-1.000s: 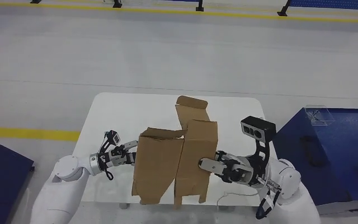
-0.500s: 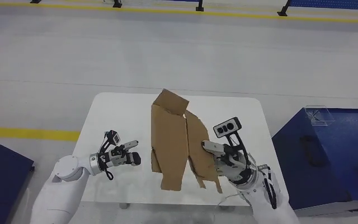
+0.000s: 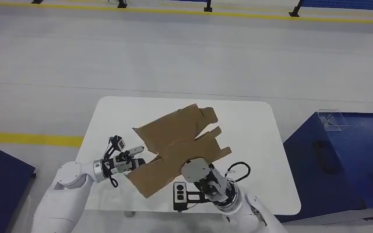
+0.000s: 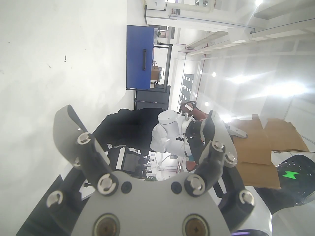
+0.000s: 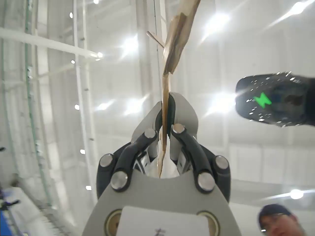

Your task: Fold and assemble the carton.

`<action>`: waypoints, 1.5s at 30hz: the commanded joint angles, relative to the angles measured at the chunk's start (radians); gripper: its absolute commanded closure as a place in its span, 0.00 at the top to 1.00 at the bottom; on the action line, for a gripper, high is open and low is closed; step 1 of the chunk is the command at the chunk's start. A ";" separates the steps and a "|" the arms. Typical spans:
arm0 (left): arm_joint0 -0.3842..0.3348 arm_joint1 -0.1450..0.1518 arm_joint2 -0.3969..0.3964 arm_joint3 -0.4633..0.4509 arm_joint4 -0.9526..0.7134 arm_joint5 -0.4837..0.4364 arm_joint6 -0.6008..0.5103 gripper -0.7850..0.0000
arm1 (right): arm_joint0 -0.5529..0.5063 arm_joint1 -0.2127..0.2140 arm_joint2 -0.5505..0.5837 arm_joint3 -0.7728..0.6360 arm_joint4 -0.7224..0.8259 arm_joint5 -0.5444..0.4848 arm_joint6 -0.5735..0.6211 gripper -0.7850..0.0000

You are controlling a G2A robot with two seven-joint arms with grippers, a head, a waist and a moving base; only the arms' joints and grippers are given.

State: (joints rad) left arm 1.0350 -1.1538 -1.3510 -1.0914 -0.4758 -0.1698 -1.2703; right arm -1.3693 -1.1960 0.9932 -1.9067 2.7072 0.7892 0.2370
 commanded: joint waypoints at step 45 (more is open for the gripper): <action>0.000 0.000 0.000 0.000 0.000 0.000 0.000 1.00 | 0.028 -0.028 0.393 -0.080 -2.591 -1.725 0.647 0.00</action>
State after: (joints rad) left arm 1.0350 -1.1538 -1.3510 -1.0914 -0.4758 -0.1698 -1.2703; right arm -1.3435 -1.2269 1.3364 -1.9513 0.4255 -0.9040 0.9159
